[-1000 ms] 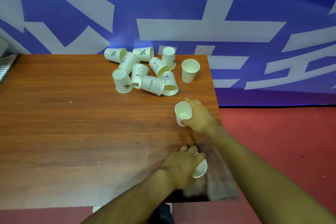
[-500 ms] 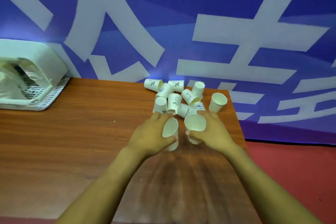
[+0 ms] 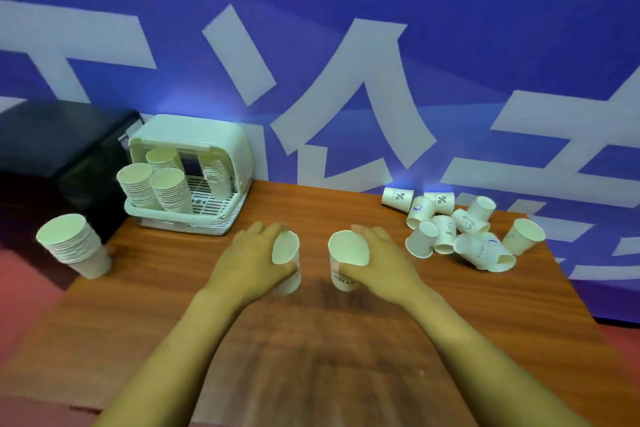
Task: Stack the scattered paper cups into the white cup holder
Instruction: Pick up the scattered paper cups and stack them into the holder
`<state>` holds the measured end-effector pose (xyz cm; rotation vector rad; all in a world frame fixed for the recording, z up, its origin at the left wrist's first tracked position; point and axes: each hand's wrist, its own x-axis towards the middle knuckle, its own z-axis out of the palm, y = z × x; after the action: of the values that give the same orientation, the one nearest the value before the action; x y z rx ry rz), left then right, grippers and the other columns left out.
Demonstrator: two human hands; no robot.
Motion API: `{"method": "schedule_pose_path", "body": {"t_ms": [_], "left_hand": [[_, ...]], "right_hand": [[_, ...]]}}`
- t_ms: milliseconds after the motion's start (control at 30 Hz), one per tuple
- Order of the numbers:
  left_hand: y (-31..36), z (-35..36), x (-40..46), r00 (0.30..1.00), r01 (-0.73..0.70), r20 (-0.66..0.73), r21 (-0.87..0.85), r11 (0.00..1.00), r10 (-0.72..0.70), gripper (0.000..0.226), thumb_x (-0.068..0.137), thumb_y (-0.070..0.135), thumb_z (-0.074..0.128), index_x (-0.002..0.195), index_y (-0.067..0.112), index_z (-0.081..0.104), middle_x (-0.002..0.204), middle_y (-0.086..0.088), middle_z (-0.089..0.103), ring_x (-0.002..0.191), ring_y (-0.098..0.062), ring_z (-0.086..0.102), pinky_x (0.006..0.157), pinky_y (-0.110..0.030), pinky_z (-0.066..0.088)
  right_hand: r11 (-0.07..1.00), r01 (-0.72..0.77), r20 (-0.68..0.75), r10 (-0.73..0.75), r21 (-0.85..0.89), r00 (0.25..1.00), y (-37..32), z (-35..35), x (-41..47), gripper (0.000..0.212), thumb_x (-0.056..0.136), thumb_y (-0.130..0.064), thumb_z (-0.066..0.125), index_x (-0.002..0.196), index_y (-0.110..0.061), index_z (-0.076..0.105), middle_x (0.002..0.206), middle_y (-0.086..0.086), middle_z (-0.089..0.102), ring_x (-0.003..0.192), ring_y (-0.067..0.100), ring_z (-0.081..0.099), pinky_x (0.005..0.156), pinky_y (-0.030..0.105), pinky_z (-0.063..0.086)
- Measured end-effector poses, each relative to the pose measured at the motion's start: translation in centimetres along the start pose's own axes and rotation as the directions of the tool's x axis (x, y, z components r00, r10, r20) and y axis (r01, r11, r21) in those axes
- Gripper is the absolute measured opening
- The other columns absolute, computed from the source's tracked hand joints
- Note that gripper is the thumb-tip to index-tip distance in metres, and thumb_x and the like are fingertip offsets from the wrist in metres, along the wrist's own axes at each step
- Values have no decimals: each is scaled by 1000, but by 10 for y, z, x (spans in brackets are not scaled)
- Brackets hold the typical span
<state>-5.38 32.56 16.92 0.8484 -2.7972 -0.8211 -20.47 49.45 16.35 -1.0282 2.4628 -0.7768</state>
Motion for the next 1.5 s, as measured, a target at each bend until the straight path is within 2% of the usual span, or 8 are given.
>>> {"method": "schedule_pose_path", "body": {"t_ms": [300,400,600,800,900,1067,1267,1500], "left_hand": [[-54,-23,21,997,53,54,26,998,-55,70,72,29,71,136,33,42,133,7,40,125,-20,41,102,-37,41],[-69,-36,36,995,86,52,37,996,-88,71,73,28,72,138,31,42,134,4,39,124,-19,42,101,-33,41],[-95,-69,67,997,67,-50,18,998,-66,66,77,30,72,137,26,44,131,2,44,119,-18,46,95,-22,36],[-132,-90,95,997,70,-28,-12,997,-70,71,76,34,74,139,25,42,134,1,41,120,-19,47,96,-24,37],[-154,-102,112,999,41,-20,-14,999,-42,73,77,37,73,141,27,39,133,2,40,121,-19,47,94,-24,39],[-210,-121,134,998,-18,58,97,995,12,73,77,46,70,141,33,36,134,4,43,122,-21,44,95,-37,44],[-254,-129,170,992,-124,27,191,974,121,69,79,50,65,140,34,36,135,7,44,123,-20,38,101,-33,38],[-264,-121,197,980,-189,102,225,956,169,69,80,50,63,140,33,35,133,6,43,121,-21,38,98,-34,39]], "right_hand": [[999,36,24,-37,25,999,-47,30,52,80,76,-46,72,143,-26,35,136,-8,39,124,13,42,97,28,39],[997,52,53,-55,50,997,-57,39,77,80,77,-45,72,144,-24,35,139,-6,37,126,14,40,101,29,38],[993,83,57,-88,88,995,-83,50,126,82,76,-43,74,145,-22,35,142,-5,37,129,14,39,105,31,37],[996,74,59,-77,59,995,-112,65,158,82,76,-42,74,145,-22,35,140,-6,37,127,14,40,103,27,36],[998,60,32,-61,35,998,-129,80,172,81,76,-41,74,145,-22,35,140,-4,38,128,14,40,102,26,35],[999,-6,11,5,49,1000,-167,121,189,80,76,-38,76,144,-21,37,137,-3,41,128,13,41,97,19,31],[994,-58,-47,63,90,997,-196,151,209,74,76,-32,76,140,-23,40,125,-7,42,122,11,42,92,14,27],[993,-98,-63,103,70,993,-200,154,229,80,76,-38,75,144,-24,36,137,-8,40,126,8,40,95,14,28]]}}
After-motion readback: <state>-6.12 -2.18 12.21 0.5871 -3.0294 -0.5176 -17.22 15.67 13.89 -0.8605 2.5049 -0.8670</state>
